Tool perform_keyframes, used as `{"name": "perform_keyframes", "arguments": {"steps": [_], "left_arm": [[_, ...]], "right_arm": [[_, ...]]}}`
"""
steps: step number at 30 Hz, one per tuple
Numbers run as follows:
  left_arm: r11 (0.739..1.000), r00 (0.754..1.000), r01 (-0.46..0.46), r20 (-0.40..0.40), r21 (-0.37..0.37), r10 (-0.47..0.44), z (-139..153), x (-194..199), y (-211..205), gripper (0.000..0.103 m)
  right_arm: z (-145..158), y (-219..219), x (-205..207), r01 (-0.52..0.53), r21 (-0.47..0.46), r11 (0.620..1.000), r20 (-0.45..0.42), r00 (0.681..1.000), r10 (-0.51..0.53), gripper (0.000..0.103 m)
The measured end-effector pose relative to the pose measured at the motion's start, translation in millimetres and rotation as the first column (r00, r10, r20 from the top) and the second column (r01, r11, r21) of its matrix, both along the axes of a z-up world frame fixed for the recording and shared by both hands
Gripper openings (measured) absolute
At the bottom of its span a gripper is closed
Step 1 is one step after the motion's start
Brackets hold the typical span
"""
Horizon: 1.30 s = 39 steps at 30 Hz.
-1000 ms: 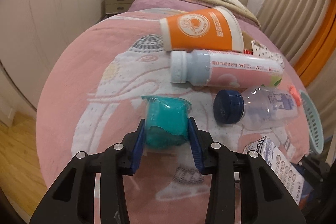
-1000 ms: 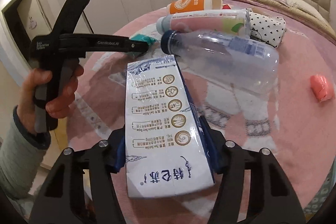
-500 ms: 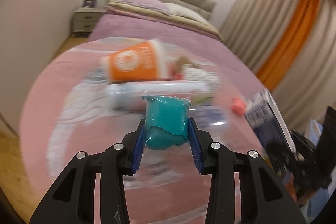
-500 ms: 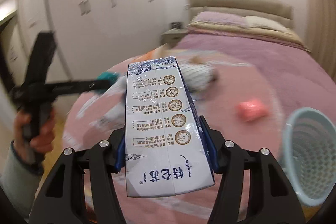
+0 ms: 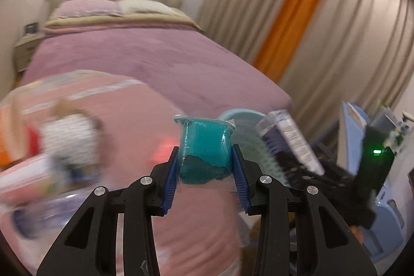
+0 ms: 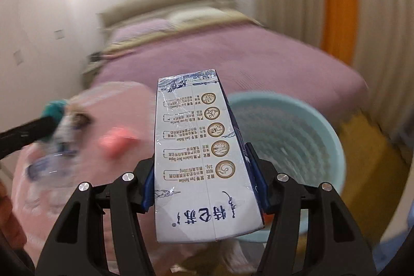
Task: Collect trash
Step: 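Carry both items to the blue basket and release them, then return both tools to the table toward the bottle and pink bag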
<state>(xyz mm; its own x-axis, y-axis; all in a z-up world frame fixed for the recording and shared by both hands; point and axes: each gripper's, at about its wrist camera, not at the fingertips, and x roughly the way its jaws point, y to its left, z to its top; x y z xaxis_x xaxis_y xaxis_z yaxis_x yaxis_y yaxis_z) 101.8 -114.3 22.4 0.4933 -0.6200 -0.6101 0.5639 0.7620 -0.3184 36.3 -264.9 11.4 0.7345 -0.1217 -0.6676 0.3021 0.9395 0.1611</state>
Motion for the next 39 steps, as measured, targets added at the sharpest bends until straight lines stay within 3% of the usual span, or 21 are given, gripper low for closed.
{"name": "perform_keyframes", "arguments": {"steps": [5, 8, 10, 11, 12, 17, 25, 32, 36, 39], "left_arm": [[0.994, 0.994, 0.094, -0.055, 0.060, -0.091, -23, 14, -76, 0.037], [0.991, 0.993, 0.108, -0.065, 0.075, -0.103, -31, 20, -103, 0.038], [0.989, 0.991, 0.122, -0.061, 0.089, -0.117, -37, 22, -119, 0.046], [0.988, 0.991, 0.121, -0.059, 0.096, -0.116, -38, 19, -122, 0.061], [0.988, 0.993, 0.116, -0.049, 0.100, -0.111, -40, 20, -124, 0.064], [0.985, 0.991, 0.132, -0.007, 0.114, -0.132, -41, 10, -117, 0.060], [0.995, 0.996, 0.070, 0.060, 0.065, -0.074, -15, -9, -67, 0.060], [0.998, 0.991, -0.064, 0.114, 0.011, 0.062, 11, -23, 11, 0.054], [0.978, 0.971, -0.207, 0.122, 0.008, 0.205, 14, -28, 79, 0.054], [0.947, 0.943, -0.320, 0.103, 0.034, 0.315, 7, -27, 128, 0.054]], "right_arm": [[-38, -58, 3, 0.156, 0.090, 0.984, -0.100, 0.984, -0.147, 0.056], [-50, -79, 1, 0.198, 0.126, 0.972, -0.128, 0.975, -0.182, 0.057], [-56, -88, 2, 0.213, 0.133, 0.968, -0.146, 0.970, -0.193, 0.059], [-58, -93, -1, 0.218, 0.138, 0.966, -0.151, 0.969, -0.197, 0.061], [-59, -97, -3, 0.227, 0.146, 0.963, -0.151, 0.967, -0.205, 0.065], [-62, -102, -8, 0.234, 0.153, 0.960, -0.140, 0.967, -0.213, 0.069], [-35, -76, -10, 0.142, 0.132, 0.981, -0.067, 0.989, -0.134, 0.069], [10, -7, -8, -0.051, 0.065, 0.997, 0.069, 0.997, 0.046, 0.069], [25, 37, -3, -0.175, 0.018, 0.984, 0.114, 0.978, 0.172, 0.069], [29, 66, 9, -0.240, -0.005, 0.971, 0.112, 0.964, 0.240, 0.069]]}}
